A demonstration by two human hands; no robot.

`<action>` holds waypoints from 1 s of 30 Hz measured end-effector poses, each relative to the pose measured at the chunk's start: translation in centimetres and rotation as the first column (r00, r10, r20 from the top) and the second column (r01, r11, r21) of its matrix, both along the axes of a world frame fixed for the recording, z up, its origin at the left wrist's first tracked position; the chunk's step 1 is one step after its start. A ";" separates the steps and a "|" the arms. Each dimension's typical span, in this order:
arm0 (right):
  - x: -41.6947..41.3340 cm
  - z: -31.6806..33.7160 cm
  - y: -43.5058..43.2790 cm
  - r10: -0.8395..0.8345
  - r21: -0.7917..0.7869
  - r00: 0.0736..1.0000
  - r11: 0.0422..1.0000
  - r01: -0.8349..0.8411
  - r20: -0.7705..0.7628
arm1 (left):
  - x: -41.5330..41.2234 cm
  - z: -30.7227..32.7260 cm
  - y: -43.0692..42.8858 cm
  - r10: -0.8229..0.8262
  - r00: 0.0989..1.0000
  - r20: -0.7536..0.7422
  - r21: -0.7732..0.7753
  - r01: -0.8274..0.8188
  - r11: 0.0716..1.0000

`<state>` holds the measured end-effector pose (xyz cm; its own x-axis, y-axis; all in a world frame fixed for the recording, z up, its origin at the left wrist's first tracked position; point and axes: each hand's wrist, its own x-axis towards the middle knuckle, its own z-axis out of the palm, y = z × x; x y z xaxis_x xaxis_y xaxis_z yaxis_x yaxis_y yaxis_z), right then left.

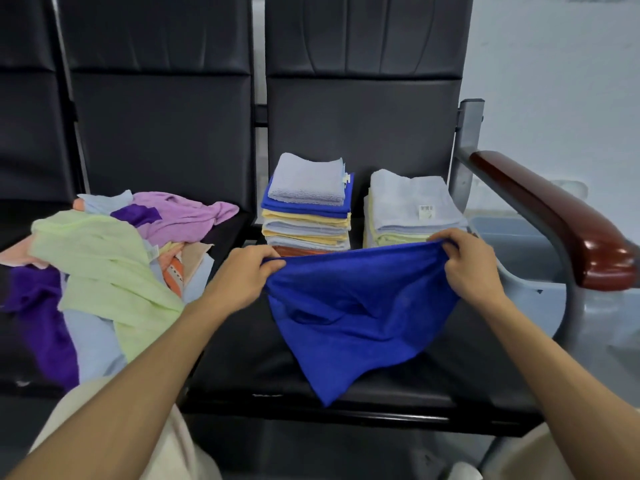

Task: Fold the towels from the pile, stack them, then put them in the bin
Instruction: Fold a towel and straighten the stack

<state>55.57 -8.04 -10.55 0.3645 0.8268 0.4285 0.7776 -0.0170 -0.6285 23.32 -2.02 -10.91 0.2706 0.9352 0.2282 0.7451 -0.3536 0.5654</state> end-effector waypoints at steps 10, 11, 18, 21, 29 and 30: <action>-0.6 3.0 1.6 -0.068 0.015 0.994 0.997 0.069 -0.084 | -0.4 4.4 2.8 0.224 0.650 0.726 -0.279 -0.019 0.960; -0.9 4.5 2.3 -0.037 0.044 0.987 0.998 0.044 -0.156 | 0.1 5.8 3.7 0.210 0.634 0.744 -0.235 -0.046 0.971; -1.1 11.1 3.3 0.006 0.315 0.991 0.948 0.038 -0.135 | 0.6 13.1 4.8 0.017 0.710 0.704 0.124 -0.147 0.981; -1.0 12.5 1.8 0.013 0.368 0.997 0.930 0.015 -0.072 | -0.2 14.1 3.3 -0.009 0.752 0.659 0.189 -0.154 0.970; -0.4 11.5 -4.4 0.455 -0.094 0.884 0.890 -0.446 0.111 | -3.7 10.7 -2.8 -0.002 0.932 0.361 0.075 -0.027 0.997; -0.3 11.1 -5.2 0.505 -0.194 0.861 0.852 -0.486 0.059 | -4.0 10.2 -3.4 -0.041 0.937 0.346 0.011 0.039 0.999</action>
<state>55.28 -13.20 0.56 -0.1518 0.9476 0.2812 0.7711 0.2915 -0.5661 19.36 -5.40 -0.71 0.2115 0.9242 0.3179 0.4886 -0.3817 0.7846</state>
